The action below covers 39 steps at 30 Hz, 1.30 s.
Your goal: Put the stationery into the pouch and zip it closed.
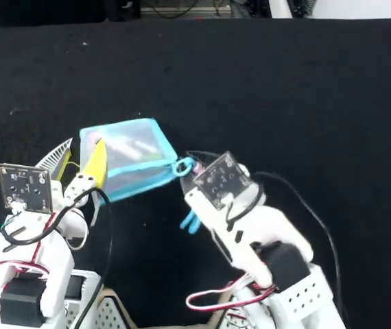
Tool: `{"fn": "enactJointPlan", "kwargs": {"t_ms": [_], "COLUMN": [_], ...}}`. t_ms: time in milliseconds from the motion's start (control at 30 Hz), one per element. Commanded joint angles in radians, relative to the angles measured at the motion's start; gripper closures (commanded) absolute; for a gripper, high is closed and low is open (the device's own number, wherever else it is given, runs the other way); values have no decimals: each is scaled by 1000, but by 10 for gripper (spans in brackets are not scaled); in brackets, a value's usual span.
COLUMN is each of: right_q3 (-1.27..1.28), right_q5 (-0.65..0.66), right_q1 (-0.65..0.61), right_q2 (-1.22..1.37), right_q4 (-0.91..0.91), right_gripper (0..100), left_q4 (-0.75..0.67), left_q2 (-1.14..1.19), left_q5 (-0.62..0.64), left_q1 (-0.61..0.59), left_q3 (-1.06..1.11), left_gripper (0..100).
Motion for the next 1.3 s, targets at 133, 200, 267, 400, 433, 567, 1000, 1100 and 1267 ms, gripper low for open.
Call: {"fn": "enactJointPlan", "kwargs": {"t_ms": [133, 200, 267, 400, 433, 567, 1000, 1100, 1267], "right_q3": [-351, -417, -481, -588, -613, -739, -892, -874, -863], "right_q5": [-3, -3, -3, -3, -3, -3, -5, -6, -5], "right_q1": [89, 100, 109, 107, 106, 106, 104, 103, 103], "right_q2": [332, 407, 472, 585, 615, 736, 897, 897, 897], "right_q4": [83, 97, 110, 112, 112, 112, 112, 112, 123], "right_gripper": [988, 988, 988, 988, 988, 988, 988, 988, 988], "left_q4": [8, 9, 35, 51, 51, 49, 41, -43, -167], "left_q2": [-12, -12, -12, -12, -12, -14, -3, -11, -12], "left_q5": [-6, -6, -8, -6, -6, -6, -23, -63, -63], "left_q1": [12, 12, 12, 5, 4, 4, 12, 13, 4], "left_q3": [-30, -21, -30, -53, -56, -62, -30, 70, 185], "left_gripper": [830, 830, 830, 830, 830, 830, 830, 830, 830]}}
